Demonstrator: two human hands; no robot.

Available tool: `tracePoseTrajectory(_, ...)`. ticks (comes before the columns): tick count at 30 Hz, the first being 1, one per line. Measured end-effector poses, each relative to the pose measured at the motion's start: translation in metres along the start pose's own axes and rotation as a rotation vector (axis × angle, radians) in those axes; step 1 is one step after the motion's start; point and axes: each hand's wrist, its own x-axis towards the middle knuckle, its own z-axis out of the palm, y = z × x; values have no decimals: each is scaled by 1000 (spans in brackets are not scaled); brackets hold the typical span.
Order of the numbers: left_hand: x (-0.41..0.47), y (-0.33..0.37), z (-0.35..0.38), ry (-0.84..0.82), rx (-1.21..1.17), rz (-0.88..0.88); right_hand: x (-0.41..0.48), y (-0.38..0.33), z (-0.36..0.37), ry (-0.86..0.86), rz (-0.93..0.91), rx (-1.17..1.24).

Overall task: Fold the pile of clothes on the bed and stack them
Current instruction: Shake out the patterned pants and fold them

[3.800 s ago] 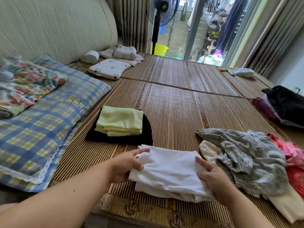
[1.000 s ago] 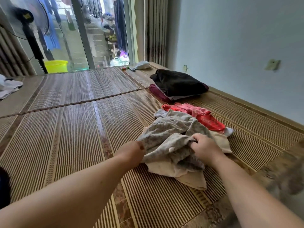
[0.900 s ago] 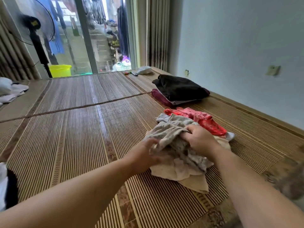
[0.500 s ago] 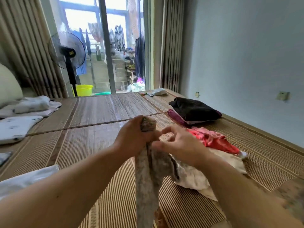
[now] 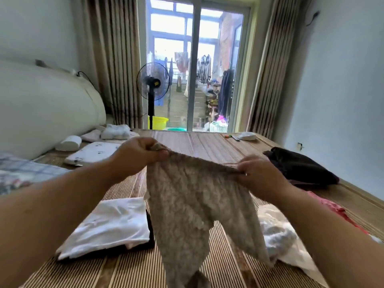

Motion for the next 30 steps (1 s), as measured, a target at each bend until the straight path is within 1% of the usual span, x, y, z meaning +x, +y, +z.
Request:
tracePoseTrajectory(2,11,15,-22,21,-23,33,23,-13,-40,34,-10,19)
tracePoseTrajectory(3,18,26,-32,46,-33,51,34,-21,-60,92,-11,70)
tracePoseTrajectory(6,35,58,-56,135,-47,77,55,-41,-107,302,-44,332)
tracePoseTrajectory(8,40,79,-70,155,-33,81,62,-50,-128,349,-59,447)
tracePoseTrajectory(13,41,106,-89,95,-23,95,72,-62,-143,326,-23,576)
tracePoseTrajectory(15,38,110,-95,25,-49,112,73,-63,-144,294,9,660)
tracePoseTrajectory(17,35,110,-103,-87,-76,98,71,-62,-145,195,7,812)
tracePoseTrajectory(19,35,107,-111,-227,-75,33,66,-62,-148,63,-7,984)
tracePoseTrajectory(21,36,101,-115,-304,-49,-38,60,-62,-150,-74,-21,1076)
tracePoseTrajectory(24,36,94,-115,-303,-58,-88,55,-64,-144,-189,-14,1083)
tracePoseTrajectory(26,35,88,-112,-296,-138,-119,57,-65,-136,-183,44,1031)
tracePoseTrajectory(28,35,83,-102,-207,-147,-151,63,-68,-124,-111,162,976)
tracePoseTrajectory(30,40,79,-83,-14,-40,-183,73,-73,-107,87,303,903)
